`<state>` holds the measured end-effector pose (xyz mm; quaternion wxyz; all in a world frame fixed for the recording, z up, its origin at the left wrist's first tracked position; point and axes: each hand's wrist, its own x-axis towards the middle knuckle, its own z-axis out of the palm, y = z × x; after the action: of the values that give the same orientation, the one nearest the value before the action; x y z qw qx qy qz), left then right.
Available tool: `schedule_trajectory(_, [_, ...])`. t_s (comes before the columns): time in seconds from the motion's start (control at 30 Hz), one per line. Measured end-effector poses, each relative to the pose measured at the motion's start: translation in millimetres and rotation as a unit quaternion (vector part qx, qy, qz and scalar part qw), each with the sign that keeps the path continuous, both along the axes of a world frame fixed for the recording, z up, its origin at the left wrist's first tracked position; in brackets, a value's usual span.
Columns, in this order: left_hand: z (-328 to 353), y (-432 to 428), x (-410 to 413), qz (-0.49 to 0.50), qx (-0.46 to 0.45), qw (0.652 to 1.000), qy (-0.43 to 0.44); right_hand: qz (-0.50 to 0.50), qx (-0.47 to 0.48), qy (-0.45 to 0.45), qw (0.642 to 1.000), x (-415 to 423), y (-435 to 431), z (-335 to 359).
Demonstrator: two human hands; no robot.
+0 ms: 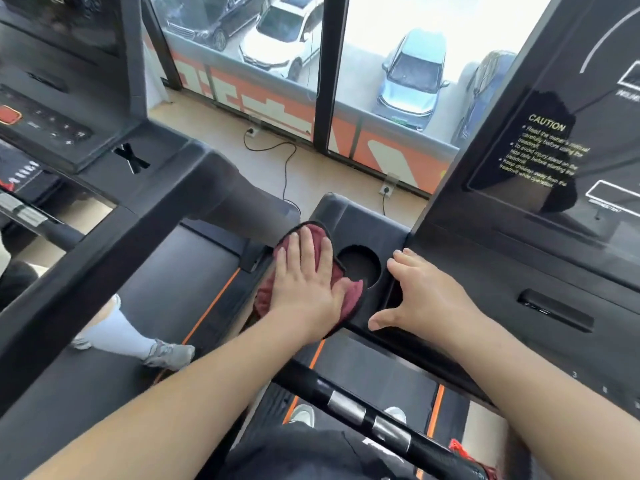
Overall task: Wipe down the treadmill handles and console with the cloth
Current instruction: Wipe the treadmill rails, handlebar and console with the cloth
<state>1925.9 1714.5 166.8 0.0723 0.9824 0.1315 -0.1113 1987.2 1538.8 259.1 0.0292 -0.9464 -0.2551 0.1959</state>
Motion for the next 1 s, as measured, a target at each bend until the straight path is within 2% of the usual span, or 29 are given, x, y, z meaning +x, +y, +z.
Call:
schedule_trajectory(0.1, [-7.2, 3.2, -10.3, -0.040, 0.010, 0.999, -0.004, 0.014, -0.009, -0.002, 1.000, 6.7, -5.7, 1.1])
schedule_trajectory(0.23, [1.9, 21.3, 53.1, -0.044, -0.028, 0.999, -0.006, -0.015, 0.005, -0.005, 1.000, 5.0, -12.7, -10.9])
schedule_trajectory(0.3, [3.7, 22.8, 77.8, -0.034, -0.043, 0.998, -0.002, -0.031, 0.020, -0.027, 0.999, -0.3, -18.3, -13.8])
schedule_trajectory(0.37, [1.7, 8.3, 73.3, -0.041, -0.013, 0.999, -0.014, -0.034, 0.022, -0.049, 0.998, -4.2, -23.9, -17.7])
schedule_trajectory(0.43, [-6.2, -14.7, 46.2, -0.097, 0.021, 0.994, -0.033, -0.037, 0.029, -0.075, 0.996, -4.4, -27.3, -22.6])
schedule_trajectory(0.57, [-4.2, -21.8, 47.2, -0.175, 0.001, 0.984, -0.039, -0.038, 0.028, -0.155, 0.987, -2.9, -33.3, -30.8])
schedule_trajectory(0.7, [-1.9, -21.7, 90.5, -0.154, -0.009, 0.985, -0.074, -0.034, 0.078, -0.179, 0.980, -11.2, -50.4, -40.1])
schedule_trajectory(0.77, [4.1, -33.8, 87.6, -0.102, -0.082, 0.986, -0.107, -0.043, 0.130, -0.172, 0.976, -17.3, -62.6, -40.4])
schedule_trajectory(0.8, [9.1, -42.4, 82.6, -0.066, -0.166, 0.976, -0.127, -0.051, 0.154, -0.167, 0.973, -19.1, -69.1, -39.0])
schedule_trajectory(0.83, [15.7, -53.3, 77.7, -0.024, -0.275, 0.950, -0.145, -0.058, 0.173, -0.165, 0.969, -19.2, -75.5, -37.1])
schedule_trajectory(0.87, [21.3, -65.5, 73.5, 0.009, -0.384, 0.908, -0.168, -0.064, 0.187, -0.166, 0.966, -17.7, -81.4, -35.0])
schedule_trajectory(0.9, [23.8, -78.8, 70.7, 0.011, -0.445, 0.873, -0.200, -0.071, 0.197, -0.166, 0.964, -14.8, -86.3, -32.9])
schedule_trajectory(0.93, [22.5, -91.7, 69.4, -0.017, -0.453, 0.863, -0.225, -0.082, 0.209, -0.162, 0.961, -11.0, -90.2, -30.9])
schedule_trajectory(1.0, [12.6, -110.0, 72.8, -0.091, -0.356, 0.904, -0.217, -0.115, 0.242, -0.138, 0.954, -3.0, -97.7, -26.9])
